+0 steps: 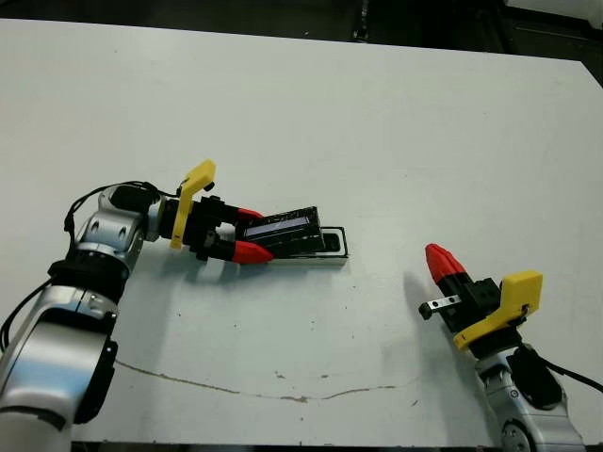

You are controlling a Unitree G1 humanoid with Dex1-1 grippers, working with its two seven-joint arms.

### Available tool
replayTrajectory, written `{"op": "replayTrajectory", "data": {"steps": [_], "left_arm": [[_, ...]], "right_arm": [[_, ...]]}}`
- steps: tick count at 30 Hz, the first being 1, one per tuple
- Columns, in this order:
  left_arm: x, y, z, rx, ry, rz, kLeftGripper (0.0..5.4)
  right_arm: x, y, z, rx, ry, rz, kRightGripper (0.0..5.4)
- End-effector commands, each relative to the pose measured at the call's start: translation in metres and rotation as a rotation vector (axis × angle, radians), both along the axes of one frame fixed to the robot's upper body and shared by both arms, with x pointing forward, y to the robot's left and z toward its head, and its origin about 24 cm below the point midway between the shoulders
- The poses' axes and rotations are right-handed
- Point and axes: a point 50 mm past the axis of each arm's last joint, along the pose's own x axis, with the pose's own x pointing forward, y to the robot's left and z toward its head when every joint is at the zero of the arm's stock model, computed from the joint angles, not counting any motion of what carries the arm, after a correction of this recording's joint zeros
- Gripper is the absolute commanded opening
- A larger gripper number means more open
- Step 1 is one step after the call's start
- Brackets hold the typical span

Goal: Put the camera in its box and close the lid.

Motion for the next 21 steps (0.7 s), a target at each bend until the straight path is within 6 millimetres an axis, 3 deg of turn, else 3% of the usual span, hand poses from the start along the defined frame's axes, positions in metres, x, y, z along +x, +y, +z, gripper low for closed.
{"op": "replayTrajectory", "data": {"steps": [1, 21], "left_arm": [[-0.009, -0.016, -0.022, 0.019, 0.054, -0.032, 3.19], [-0.007, -0.065, -0.031, 0.054, 0.103, -0.137, 3.19]], "right_arm": [[-0.003, -0.004, -0.003, -0.015, 0.030, -0.017, 0.00], [-0.004, -0.004, -0.003, -0.020, 0.025, -0.025, 0.00]]}}
